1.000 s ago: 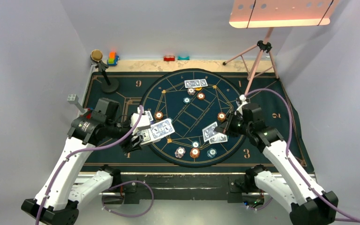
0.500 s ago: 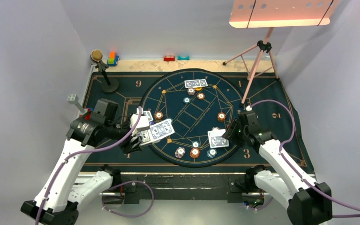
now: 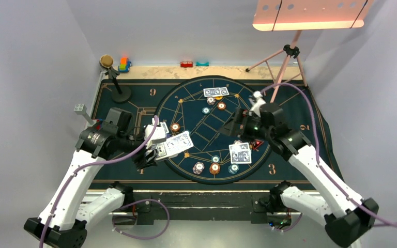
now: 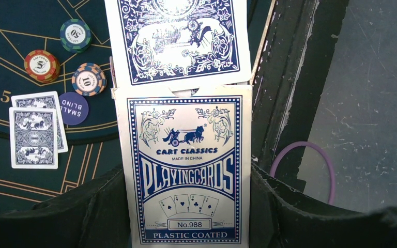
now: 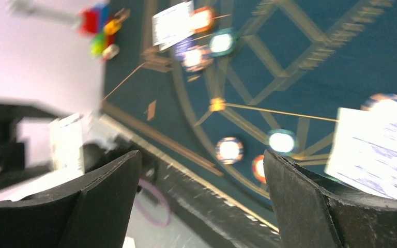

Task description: Distribute texas hold em gaming equipment

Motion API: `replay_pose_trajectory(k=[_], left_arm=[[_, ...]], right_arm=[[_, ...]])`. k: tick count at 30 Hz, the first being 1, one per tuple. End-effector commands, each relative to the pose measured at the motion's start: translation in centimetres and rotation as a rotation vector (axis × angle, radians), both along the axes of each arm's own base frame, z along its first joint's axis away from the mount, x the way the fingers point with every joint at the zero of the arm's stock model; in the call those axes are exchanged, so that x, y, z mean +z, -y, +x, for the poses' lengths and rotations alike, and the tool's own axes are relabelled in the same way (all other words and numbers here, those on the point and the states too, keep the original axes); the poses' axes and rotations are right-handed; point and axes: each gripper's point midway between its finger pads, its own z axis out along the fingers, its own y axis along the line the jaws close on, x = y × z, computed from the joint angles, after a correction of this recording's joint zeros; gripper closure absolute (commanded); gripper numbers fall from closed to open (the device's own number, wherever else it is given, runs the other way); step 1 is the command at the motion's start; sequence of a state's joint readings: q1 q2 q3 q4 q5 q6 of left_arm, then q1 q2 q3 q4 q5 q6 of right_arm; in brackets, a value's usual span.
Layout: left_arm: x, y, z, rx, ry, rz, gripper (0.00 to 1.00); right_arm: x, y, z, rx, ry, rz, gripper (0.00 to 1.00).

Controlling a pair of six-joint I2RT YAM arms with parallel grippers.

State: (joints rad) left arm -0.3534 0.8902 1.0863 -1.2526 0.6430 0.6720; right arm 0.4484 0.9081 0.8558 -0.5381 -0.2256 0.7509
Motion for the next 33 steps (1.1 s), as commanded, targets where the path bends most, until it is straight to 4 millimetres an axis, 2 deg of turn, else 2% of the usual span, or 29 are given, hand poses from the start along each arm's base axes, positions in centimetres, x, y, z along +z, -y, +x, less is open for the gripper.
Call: replay_pose_trajectory(k=[1,6,12,15,18,22,25,28,33], left_arm=[[1.4,0.8,0.3,-0.013,0.026,-0.053,1.0],[1.5,0.8,0.4,-0.01,0.025,-0.052,1.0],[1.7,0.6,0.5,-0.006,0.037,-0.049,1.0],[1.7,0.6,0.4,-0.004,0.037,-0.047,1.0],[1.8,0.6,0.5,-0.003,0.037,-0.047,1.0],[1.8,0.6,0.4,-0.002,0.039,-0.046,1.0],[1.9,0.5,0.4,-0.003,0.047,-0.045,1.0],[1.9,0.5,0.4,-0.003,0.049,-0.044,1.0],[1.9,0.4,0.3,-0.004,0.051,-0.042,1.0]], right_arm=[[8.3,-8.9,-2.3,0.368,0.153,0.227,0.07],[9.9,-13.6,-3.0,0.499,0.163,0.312,0.05],[9.3,-17.6,-4.3,0.609,0.128,0.324,0.04],[8.0,-18.8,-4.8,0.633,0.091,0.305,0.03],[6.8,-19.6,-5.0,0.644,0.062,0.291,0.02],[6.4,-19.7,-4.8,0.632,0.059,0.277,0.02],[5.8,-19.5,-4.5,0.615,0.054,0.248,0.12],[5.2,-19.4,-4.3,0.608,0.04,0.215,0.28],[5.6,-19.0,-3.9,0.585,0.059,0.198,0.4]])
